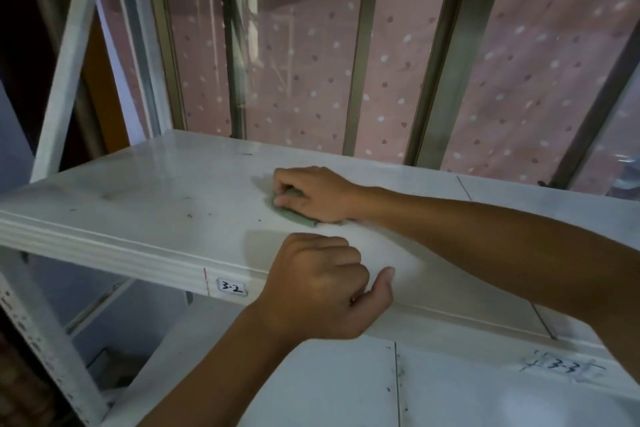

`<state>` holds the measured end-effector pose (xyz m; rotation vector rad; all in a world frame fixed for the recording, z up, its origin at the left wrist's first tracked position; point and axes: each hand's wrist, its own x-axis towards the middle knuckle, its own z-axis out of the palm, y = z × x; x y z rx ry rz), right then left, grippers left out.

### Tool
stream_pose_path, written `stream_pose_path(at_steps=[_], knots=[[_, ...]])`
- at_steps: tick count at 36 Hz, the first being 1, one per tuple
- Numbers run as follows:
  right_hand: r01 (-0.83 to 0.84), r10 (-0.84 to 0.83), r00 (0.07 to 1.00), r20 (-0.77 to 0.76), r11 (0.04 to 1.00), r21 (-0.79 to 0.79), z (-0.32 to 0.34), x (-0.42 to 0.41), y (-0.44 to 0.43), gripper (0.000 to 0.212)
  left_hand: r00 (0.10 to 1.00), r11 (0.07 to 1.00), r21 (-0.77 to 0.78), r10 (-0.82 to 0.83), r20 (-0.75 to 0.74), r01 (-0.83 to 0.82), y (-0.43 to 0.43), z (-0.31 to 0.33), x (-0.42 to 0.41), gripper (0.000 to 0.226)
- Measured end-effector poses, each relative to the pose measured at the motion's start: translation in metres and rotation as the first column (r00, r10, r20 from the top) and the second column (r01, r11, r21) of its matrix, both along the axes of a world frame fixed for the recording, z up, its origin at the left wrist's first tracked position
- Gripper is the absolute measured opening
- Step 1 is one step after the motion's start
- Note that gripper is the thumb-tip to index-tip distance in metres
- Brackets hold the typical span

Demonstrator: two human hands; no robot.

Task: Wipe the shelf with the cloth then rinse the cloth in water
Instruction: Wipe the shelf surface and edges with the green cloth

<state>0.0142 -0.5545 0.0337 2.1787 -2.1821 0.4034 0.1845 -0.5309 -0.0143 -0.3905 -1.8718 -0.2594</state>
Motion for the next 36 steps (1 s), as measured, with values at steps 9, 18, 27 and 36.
stream_pose_path(at_steps=[9, 18, 27, 36], knots=[[-0.143, 0.147, 0.982, 0.116, 0.989, -0.044, -0.003, 0.028, 0.049, 0.010, 0.994, 0.990, -0.124, 0.059, -0.089, -0.069, -0.006, -0.009, 0.012, 0.046], [0.417, -0.405, 0.908, 0.109, 0.899, -0.134, -0.005, -0.097, 0.002, 0.020, 0.978, 0.955, -0.211, 0.205, -0.029, -0.206, -0.047, -0.025, 0.046, 0.027], [0.491, -0.485, 0.871, 0.075, 0.866, -0.096, -0.002, -0.102, -0.074, 0.025, 0.913, 0.901, -0.154, 0.405, -0.036, -0.406, -0.106, -0.037, 0.090, 0.015], [0.054, -0.054, 0.999, -0.001, 0.999, -0.005, -0.002, 0.028, -0.062, 0.020, 0.875, 0.869, -0.104, 0.482, -0.039, -0.483, -0.146, -0.045, 0.116, 0.027]])
